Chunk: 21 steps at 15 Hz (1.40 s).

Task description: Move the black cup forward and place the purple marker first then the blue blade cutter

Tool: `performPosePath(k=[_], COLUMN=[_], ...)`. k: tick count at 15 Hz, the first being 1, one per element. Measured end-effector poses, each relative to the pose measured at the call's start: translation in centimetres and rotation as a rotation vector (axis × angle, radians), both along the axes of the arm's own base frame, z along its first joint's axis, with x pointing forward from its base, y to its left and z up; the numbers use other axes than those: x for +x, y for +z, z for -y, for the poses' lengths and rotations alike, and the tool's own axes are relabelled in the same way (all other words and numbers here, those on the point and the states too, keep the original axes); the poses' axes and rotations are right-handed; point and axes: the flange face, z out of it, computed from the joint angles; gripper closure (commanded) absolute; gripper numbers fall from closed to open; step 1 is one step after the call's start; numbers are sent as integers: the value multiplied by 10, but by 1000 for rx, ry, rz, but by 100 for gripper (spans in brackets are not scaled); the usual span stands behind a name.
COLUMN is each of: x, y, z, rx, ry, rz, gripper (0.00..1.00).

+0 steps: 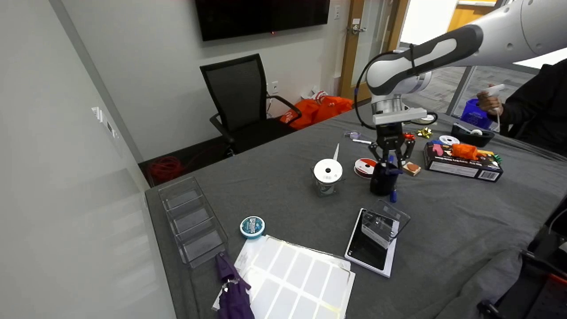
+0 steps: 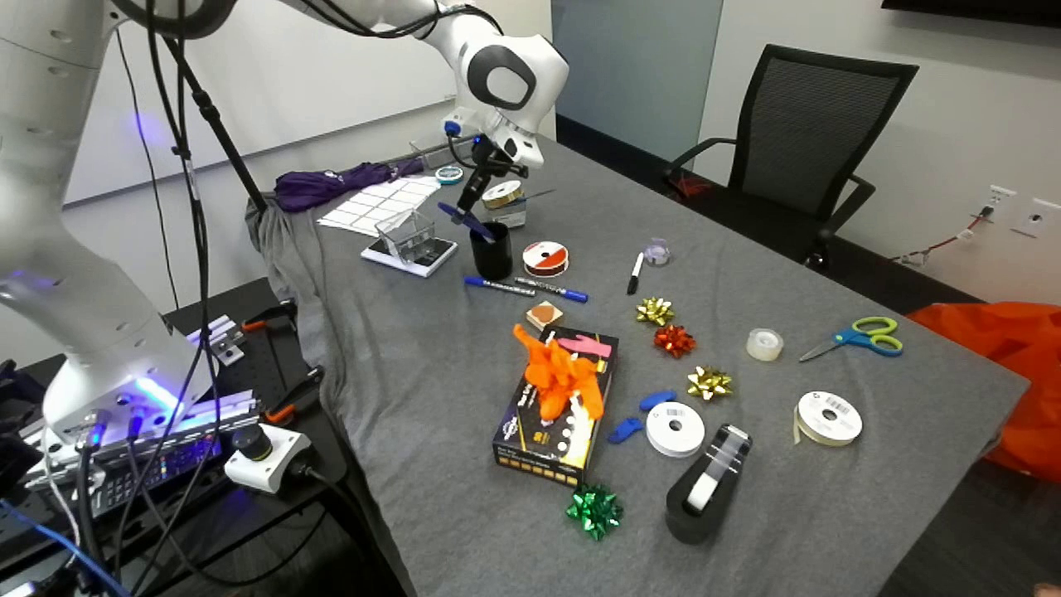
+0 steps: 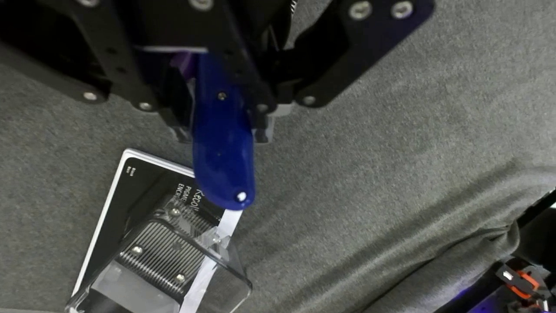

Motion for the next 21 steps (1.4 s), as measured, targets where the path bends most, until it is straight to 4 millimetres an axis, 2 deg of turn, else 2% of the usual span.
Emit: performPosePath(k=[4,6,10,13,21], x=[7,8,11,9,-42], y=[-5,-5,-1,14,69], z=[8,11,21,33,60], rx=[3,9,9,2,9], ry=[10,21,70,173,451], rz=[-7,-3,42,120,365], gripper=[11,1,0,0,0])
